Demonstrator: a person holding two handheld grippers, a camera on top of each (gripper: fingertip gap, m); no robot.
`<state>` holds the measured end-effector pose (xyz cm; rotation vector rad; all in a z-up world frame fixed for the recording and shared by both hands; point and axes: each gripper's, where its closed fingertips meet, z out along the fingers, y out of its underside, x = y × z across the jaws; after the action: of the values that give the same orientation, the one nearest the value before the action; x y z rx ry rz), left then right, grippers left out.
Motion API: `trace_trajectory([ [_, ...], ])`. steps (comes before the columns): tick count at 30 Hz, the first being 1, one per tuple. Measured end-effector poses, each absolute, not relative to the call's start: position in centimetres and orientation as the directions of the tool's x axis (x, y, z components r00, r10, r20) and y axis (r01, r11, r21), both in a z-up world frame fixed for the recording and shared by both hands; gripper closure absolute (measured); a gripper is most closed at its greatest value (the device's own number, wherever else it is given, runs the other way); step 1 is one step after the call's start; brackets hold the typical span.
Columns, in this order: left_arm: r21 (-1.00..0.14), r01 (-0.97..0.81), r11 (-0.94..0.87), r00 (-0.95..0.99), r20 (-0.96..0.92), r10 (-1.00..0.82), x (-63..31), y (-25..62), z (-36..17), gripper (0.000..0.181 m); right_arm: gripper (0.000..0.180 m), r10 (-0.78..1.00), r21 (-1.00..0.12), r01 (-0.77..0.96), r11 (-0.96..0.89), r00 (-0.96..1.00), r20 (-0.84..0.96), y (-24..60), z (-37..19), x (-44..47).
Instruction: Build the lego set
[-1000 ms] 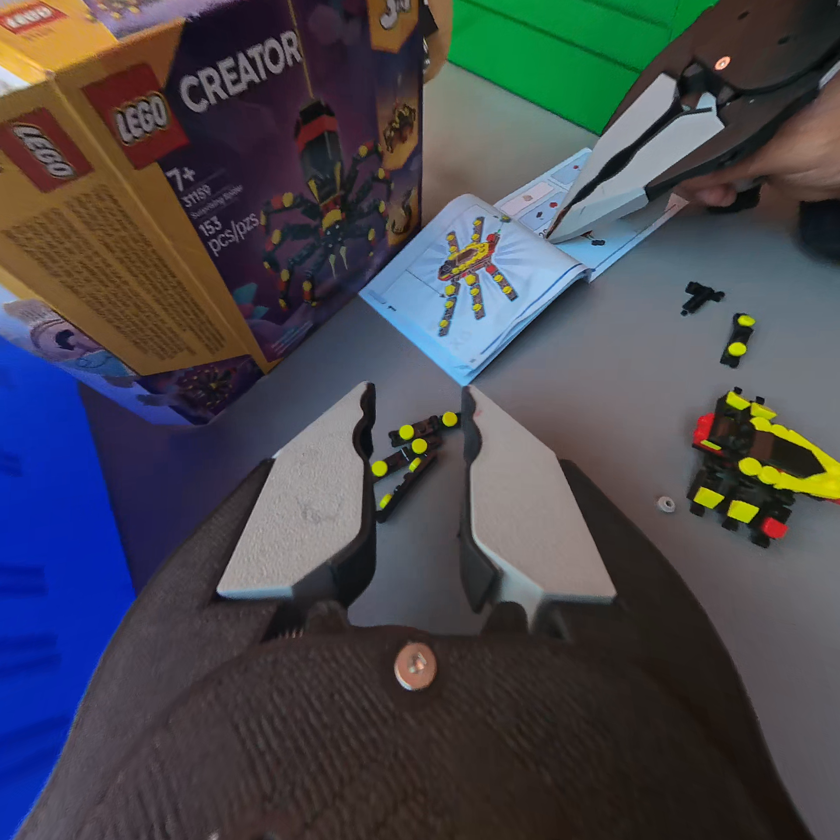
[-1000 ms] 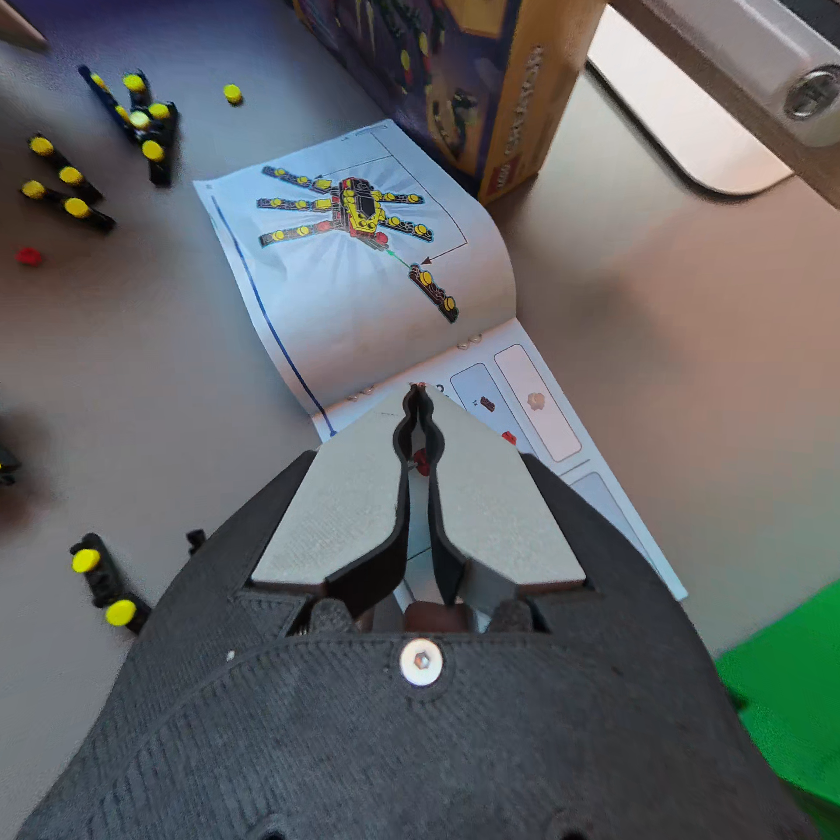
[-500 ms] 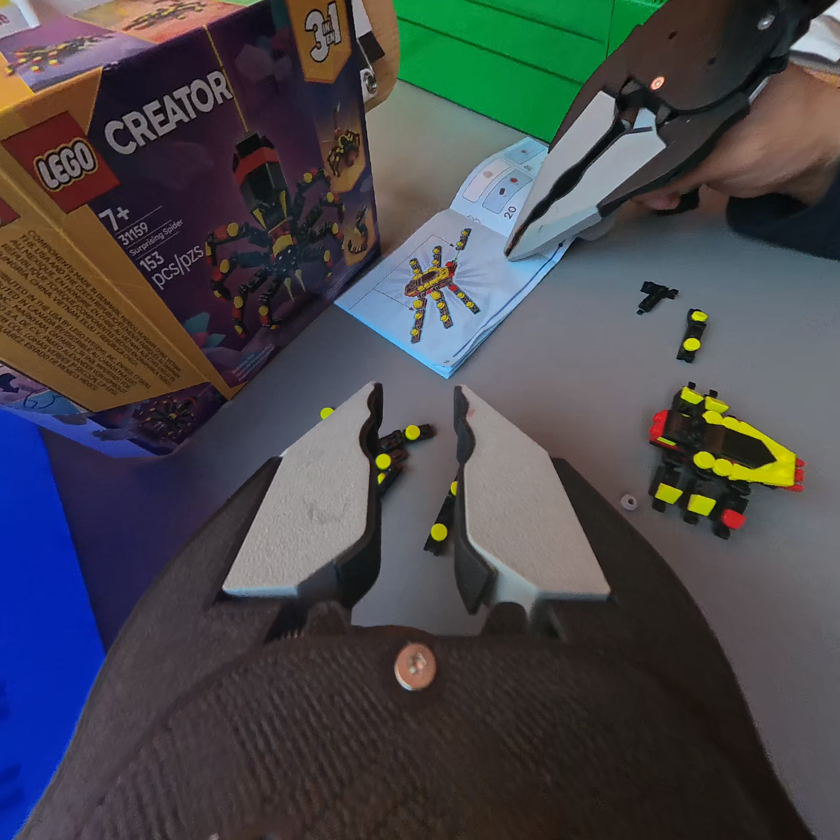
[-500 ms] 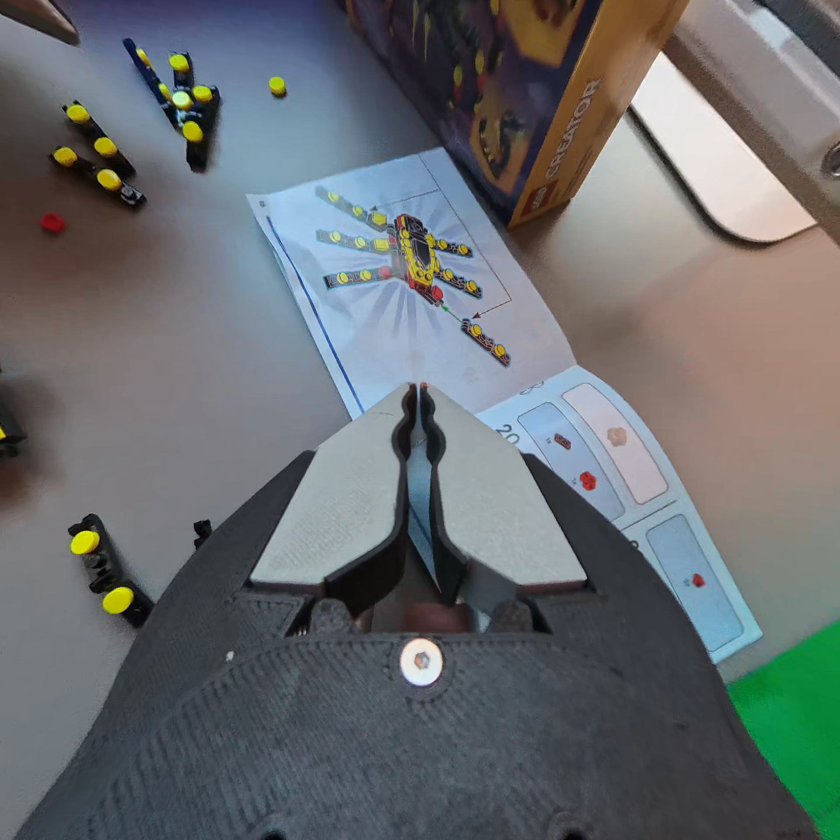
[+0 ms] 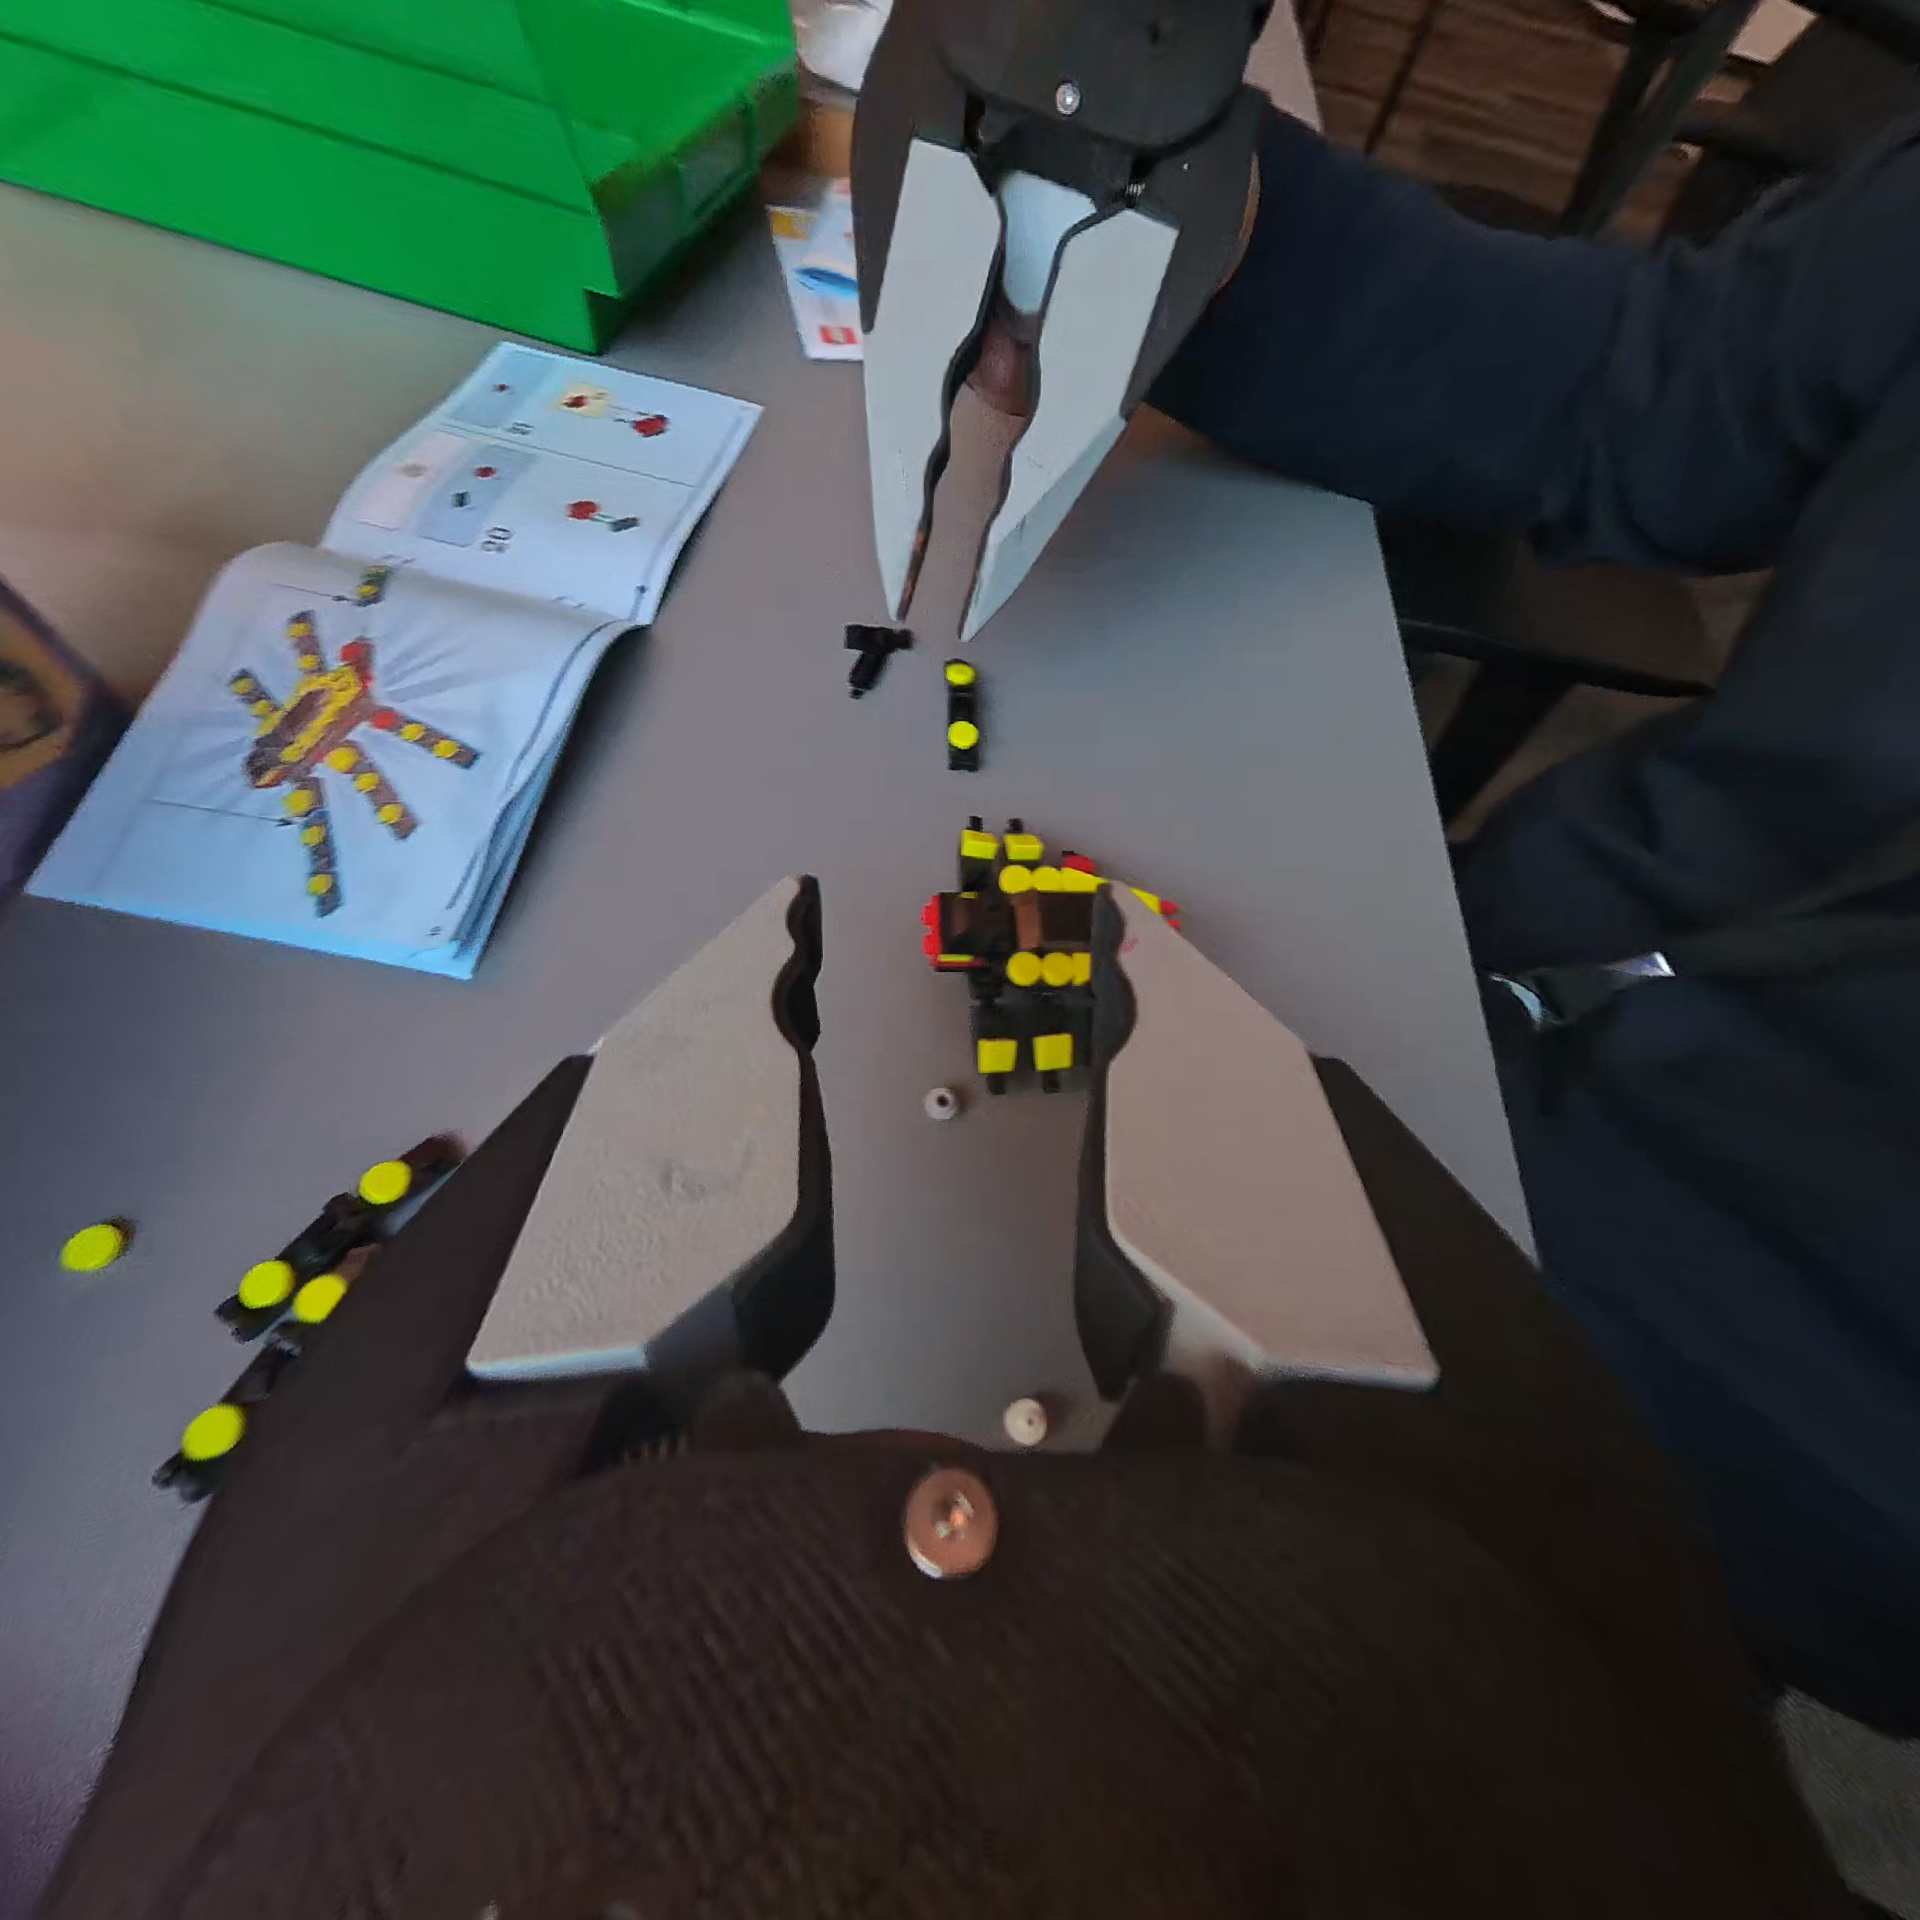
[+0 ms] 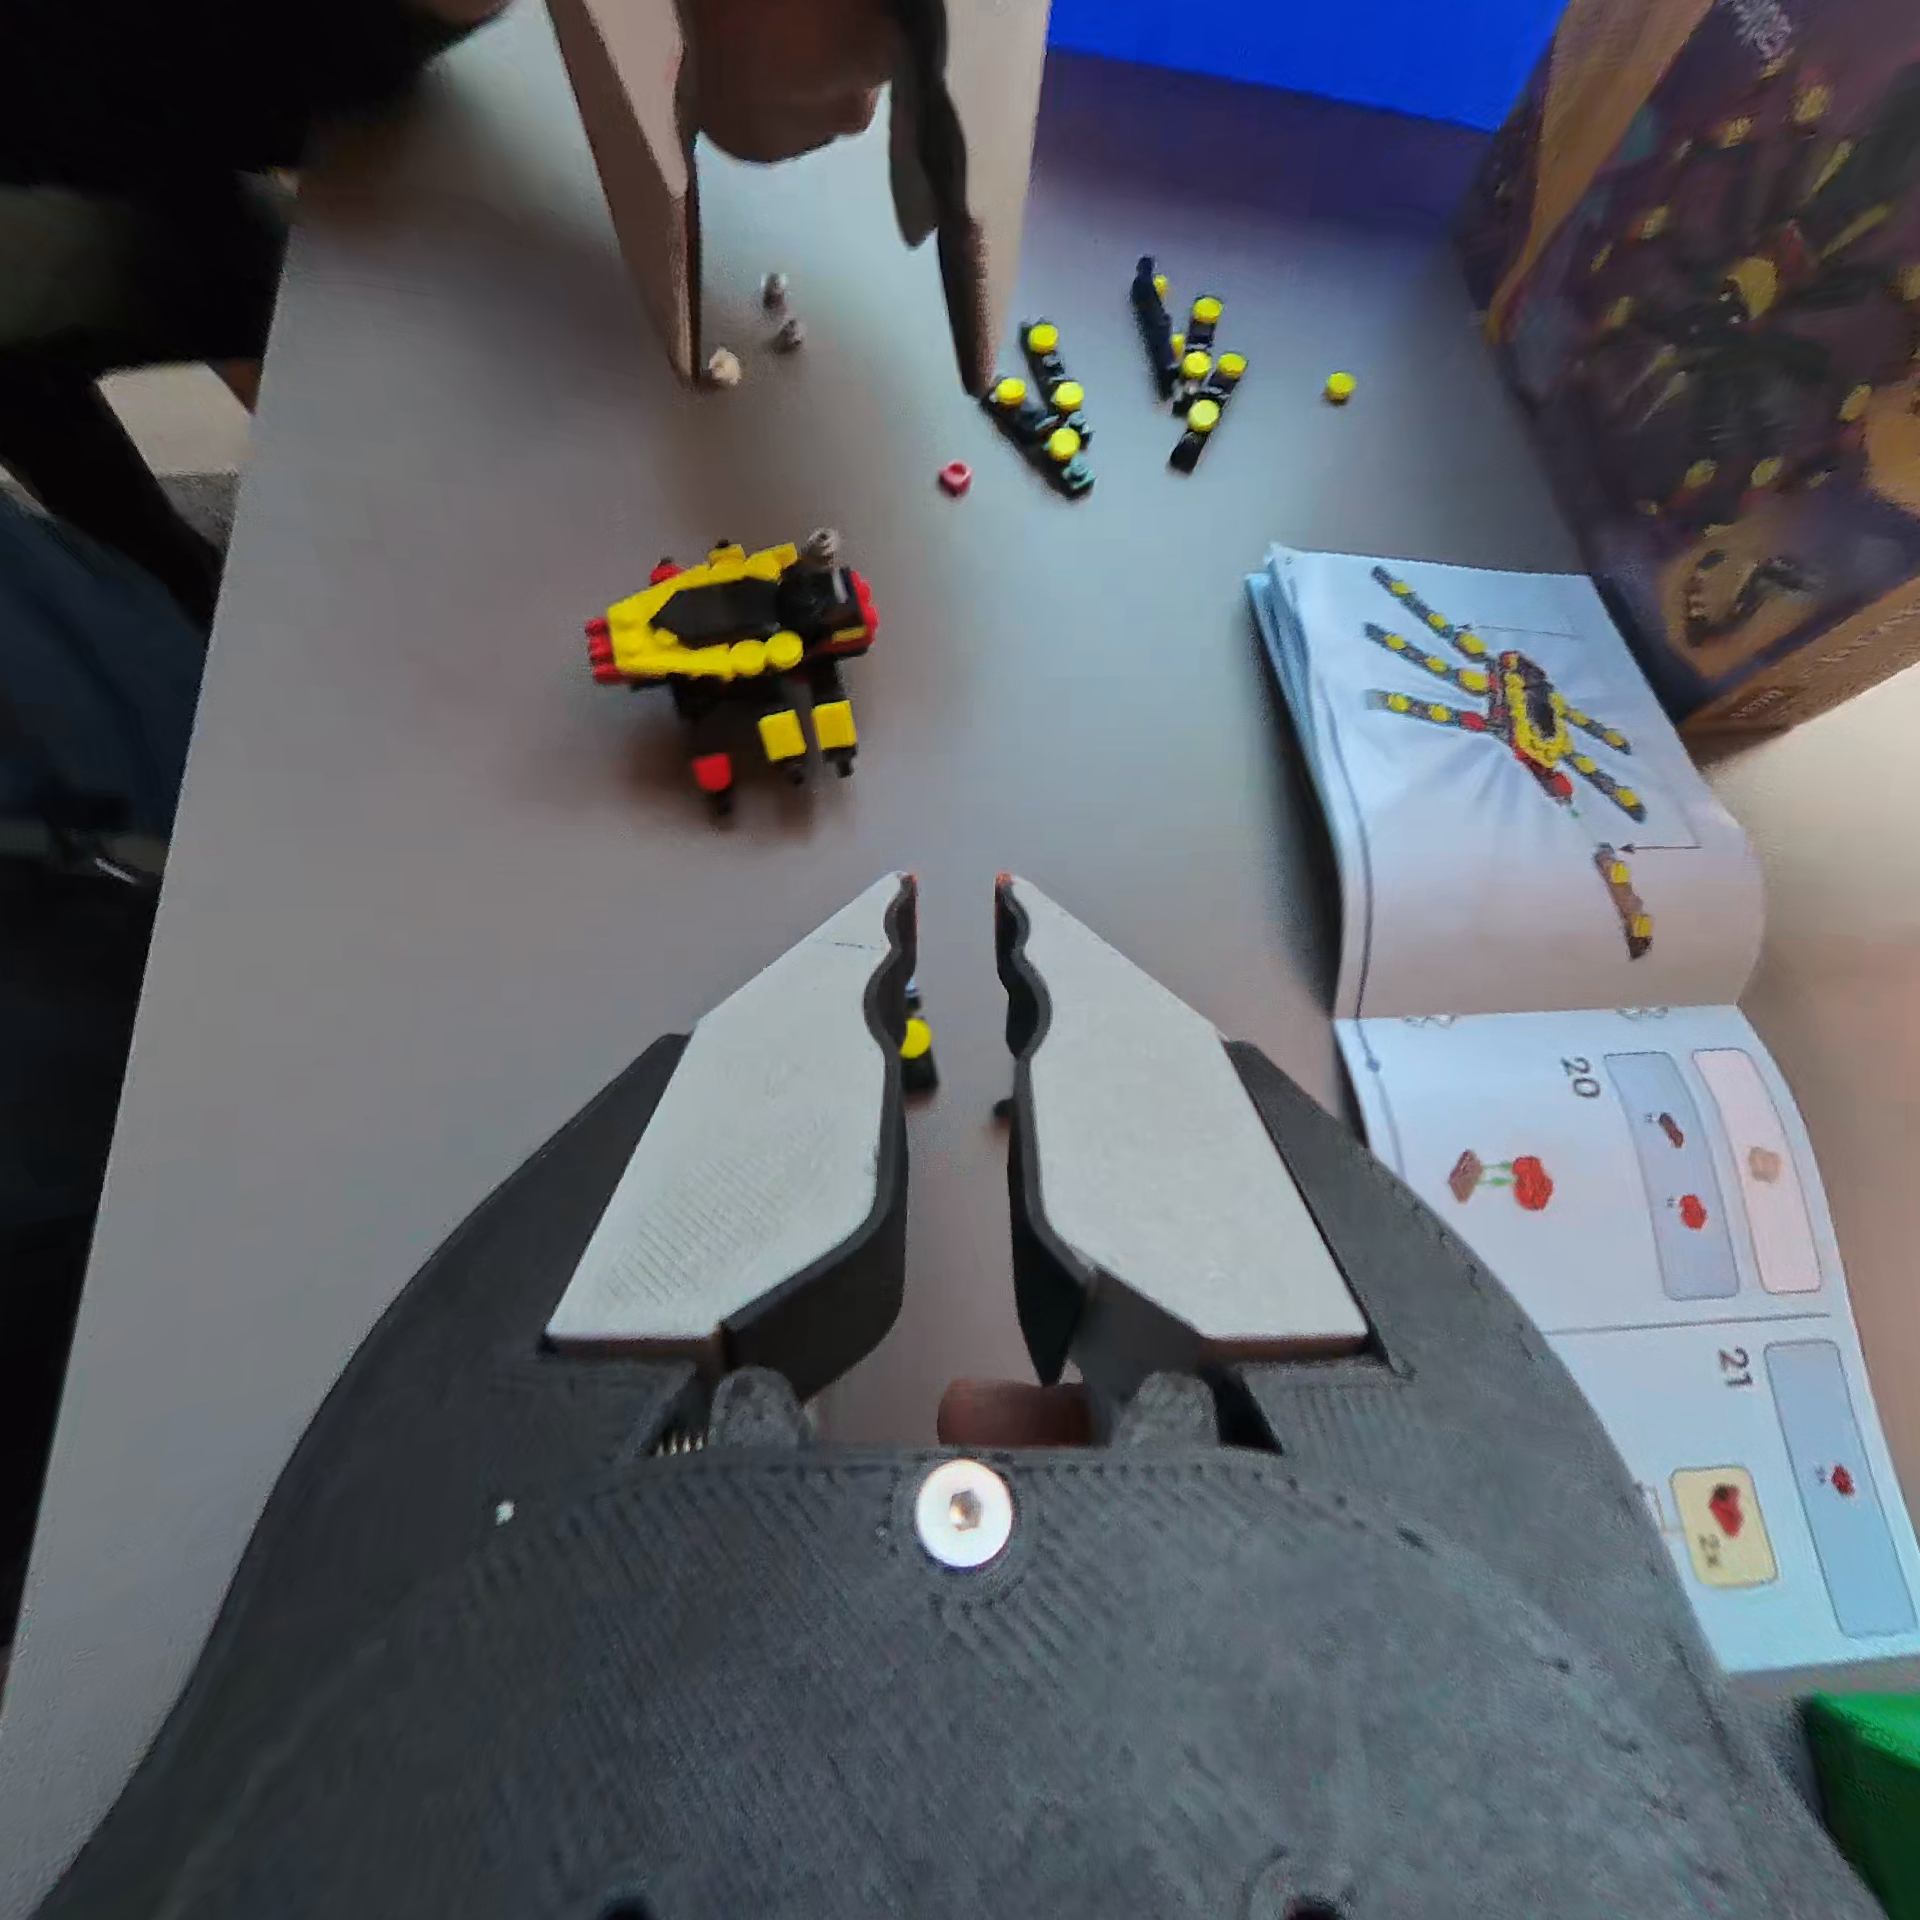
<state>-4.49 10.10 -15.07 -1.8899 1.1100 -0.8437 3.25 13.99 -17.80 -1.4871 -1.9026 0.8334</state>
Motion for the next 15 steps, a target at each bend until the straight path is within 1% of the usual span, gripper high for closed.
trace_trajectory([
  [1,-0.855,-0.405,-0.324,0.384,0.163,-0.909,-4.2,9.7,-15.3,0.13,0.167,0.974,-0.759,0.621,0.199,-0.213,0.081,13.5,-18.2,3.8],
  [4,-0.828,-0.451,-0.333,0.347,0.181,-0.92,-3.2,8.6,-16.3,0.125,0.166,0.976,-0.752,0.63,0.195,-0.198,0.087,13.0,-19.1,4.7],
  [7,-0.8,-0.498,-0.334,0.315,0.193,-0.929,-2.0,7.5,-17.2,0.115,0.162,0.977,-0.729,0.655,0.197,-0.193,0.091,13.1,-20.2,4.8],
  [10,-0.77,-0.542,-0.335,0.331,0.17,-0.928,-1.0,7.2,-18.2,0.106,0.159,0.973,-0.715,0.663,0.222,-0.193,0.124,13.5,-20.9,4.3],
  [11,-0.761,-0.554,-0.337,0.347,0.157,-0.925,-0.9,7.3,-18.6,0.101,0.159,0.972,-0.711,0.666,0.226,-0.203,0.119,13.3,-21.2,4.1],
  [12,-0.75,-0.569,-0.337,0.361,0.141,-0.922,-0.8,7.5,-19.0,0.099,0.16,0.971,-0.711,0.666,0.225,-0.212,0.109,13.2,-21.4,4.0],
  [15,-0.695,-0.65,-0.306,0.392,0.039,-0.919,-1.3,8.1,-20.8,0.099,0.175,0.971,-0.724,0.658,0.207,-0.227,0.071,12.8,-21.6,3.6],
])
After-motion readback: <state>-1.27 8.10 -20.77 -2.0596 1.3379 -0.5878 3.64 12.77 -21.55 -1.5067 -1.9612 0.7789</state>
